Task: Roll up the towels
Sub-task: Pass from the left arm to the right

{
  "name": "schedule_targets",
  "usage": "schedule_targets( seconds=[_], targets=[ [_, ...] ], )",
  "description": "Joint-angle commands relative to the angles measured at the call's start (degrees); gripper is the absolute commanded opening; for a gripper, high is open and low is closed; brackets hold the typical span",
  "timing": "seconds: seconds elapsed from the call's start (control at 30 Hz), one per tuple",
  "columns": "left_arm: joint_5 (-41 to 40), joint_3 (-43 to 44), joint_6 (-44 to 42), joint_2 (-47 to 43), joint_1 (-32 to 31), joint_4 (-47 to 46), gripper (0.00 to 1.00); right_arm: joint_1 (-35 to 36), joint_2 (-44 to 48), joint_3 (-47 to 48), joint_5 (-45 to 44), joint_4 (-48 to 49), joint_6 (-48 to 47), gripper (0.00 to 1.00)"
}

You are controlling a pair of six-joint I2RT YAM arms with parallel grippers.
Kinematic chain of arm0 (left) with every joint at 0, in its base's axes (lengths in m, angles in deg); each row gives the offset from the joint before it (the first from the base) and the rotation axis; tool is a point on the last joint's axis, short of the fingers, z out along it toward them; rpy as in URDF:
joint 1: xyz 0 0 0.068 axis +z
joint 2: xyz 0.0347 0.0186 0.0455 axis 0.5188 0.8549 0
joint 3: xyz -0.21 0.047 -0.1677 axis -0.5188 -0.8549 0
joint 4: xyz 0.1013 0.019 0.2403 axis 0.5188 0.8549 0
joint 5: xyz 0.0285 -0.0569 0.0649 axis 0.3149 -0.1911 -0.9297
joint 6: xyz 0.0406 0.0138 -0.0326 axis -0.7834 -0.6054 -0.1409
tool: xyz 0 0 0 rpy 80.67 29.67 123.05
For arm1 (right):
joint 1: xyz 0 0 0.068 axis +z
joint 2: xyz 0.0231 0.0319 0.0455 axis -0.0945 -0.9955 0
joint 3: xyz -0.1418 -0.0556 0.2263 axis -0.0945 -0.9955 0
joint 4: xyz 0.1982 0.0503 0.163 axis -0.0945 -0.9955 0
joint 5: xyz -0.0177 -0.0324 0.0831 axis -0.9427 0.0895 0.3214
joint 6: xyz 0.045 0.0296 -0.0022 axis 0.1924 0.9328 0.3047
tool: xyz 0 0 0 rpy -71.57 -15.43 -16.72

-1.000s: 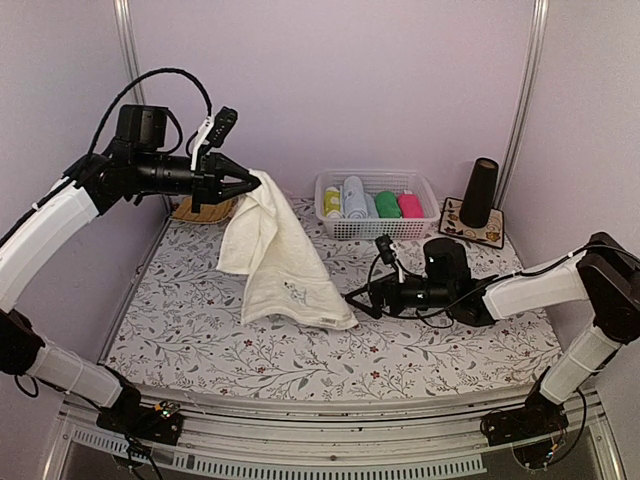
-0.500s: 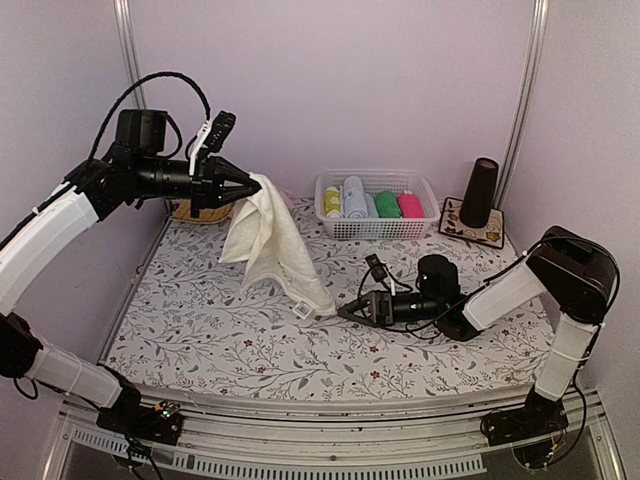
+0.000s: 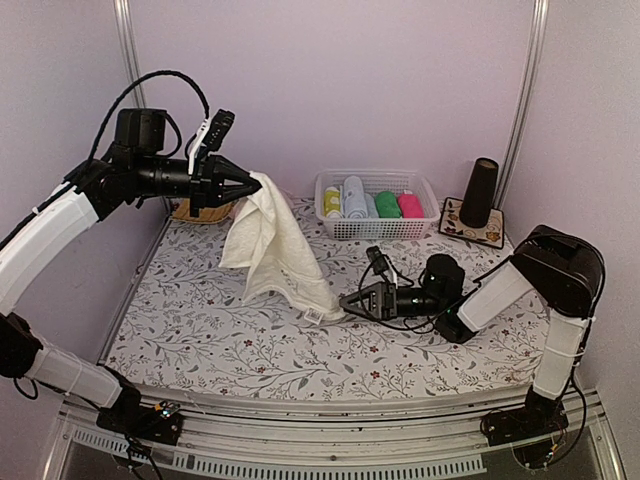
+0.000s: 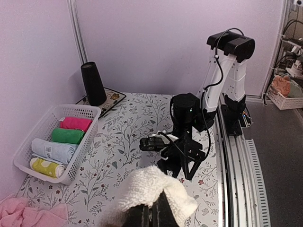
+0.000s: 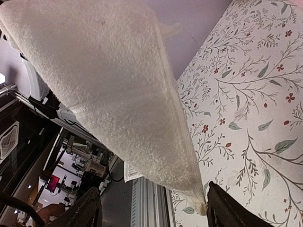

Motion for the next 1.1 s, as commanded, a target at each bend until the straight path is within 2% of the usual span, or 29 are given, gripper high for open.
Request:
schedule_targets(
  seconds=[0.0,0.37,0.67,0.77,0.83,0.93,1.07],
  targets=[
    [0.6,0.6,-0.2,-0.9,-0.7,-1.7,0.0,-0.1,-3.4,-1.5,4.2,7.8,4.6,0.78],
    [0.8,0.9,-0.1,0.6,-0.6,-2.0,0.0,-0.1,-6.8,0.0,3.4,9.7,3.6,0.76],
    [1.0,1.4,0.1,1.2,-0.7,-2.0,0.0,-0.1,-7.0,1.1,3.4,9.2,3.9,0.58],
    [0.9,1.3,0.1,1.2,-0.7,-2.0,0.0,-0.1,-6.9,1.5,3.7,8.8,3.9,0.46],
    [0.9,1.3,0.0,1.1,-0.7,-2.0,0.0,-0.1,-6.9,1.5,3.6,8.6,3.9,0.47],
    [0.8,1.3,-0.1,1.0,-0.7,-2.1,0.0,-0.1,-7.1,1.9,2.9,6.7,3.5,0.57],
    [0.7,1.2,0.0,1.0,-0.7,-2.1,0.0,0.0,-8.1,2.4,2.5,6.1,2.8,0.57]
  ],
)
